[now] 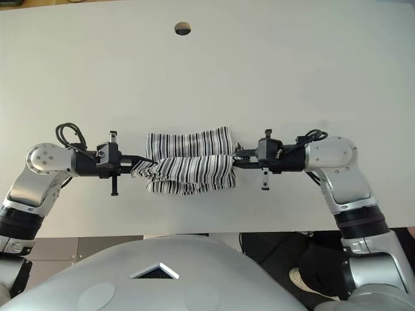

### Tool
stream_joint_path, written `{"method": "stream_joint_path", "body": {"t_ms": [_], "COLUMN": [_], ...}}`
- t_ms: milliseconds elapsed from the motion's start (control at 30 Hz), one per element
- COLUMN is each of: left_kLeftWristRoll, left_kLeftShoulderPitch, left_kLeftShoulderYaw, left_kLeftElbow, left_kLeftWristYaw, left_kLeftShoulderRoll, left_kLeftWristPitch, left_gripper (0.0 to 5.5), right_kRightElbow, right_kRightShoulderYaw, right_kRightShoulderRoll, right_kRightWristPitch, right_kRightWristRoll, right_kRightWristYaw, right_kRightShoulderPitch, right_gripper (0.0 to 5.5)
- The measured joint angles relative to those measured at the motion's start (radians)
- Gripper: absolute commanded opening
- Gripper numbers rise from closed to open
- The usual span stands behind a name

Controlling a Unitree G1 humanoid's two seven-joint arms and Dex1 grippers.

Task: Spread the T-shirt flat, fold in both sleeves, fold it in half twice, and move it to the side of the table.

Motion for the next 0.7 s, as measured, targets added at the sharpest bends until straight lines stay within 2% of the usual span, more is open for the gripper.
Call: {"method": "stream_joint_path", "body": {"t_ms": [33,67,267,567,700], "left_kLeftWristRoll": [0.013,0.024,0.042,0.046,0.086], "left_kLeftShoulderPitch": [-0.010,-0.020,-0.064,-0.191,-0.245], "left_kLeftShoulderYaw": [0.005,0.008,0.029,0.141,0.163], "left_kLeftElbow": [0.035,0.058,0.142,0.329,0.411], "left_kLeftWristYaw": [0.005,0.013,0.054,0.167,0.255], "left_kLeftShoulderRoll": [-0.020,-0.035,-0.115,-0.152,-0.176], "left_kLeftWristPitch": [-0.025,-0.043,-0.061,0.086,0.112], "left_gripper": [0.14,0.33,1.26,2.71,2.84], "right_kRightElbow": [0.027,0.047,0.125,0.245,0.319], "right_kRightShoulderYaw": [-0.003,-0.005,-0.034,-0.148,-0.197], "right_kRightShoulderRoll": [0.016,0.030,0.107,0.272,0.308], "right_kRightWristPitch": [-0.009,-0.015,0.016,0.207,0.226], "right_kRightWristRoll": [-0.022,-0.037,-0.060,-0.016,-0.035], "right_kRightWristYaw": [-0.014,-0.024,-0.093,-0.292,-0.388], "right_kRightShoulderPitch": [-0.008,-0.015,-0.047,-0.127,-0.200], "right_gripper": [0.10,0.44,1.51,1.58,1.58]}}
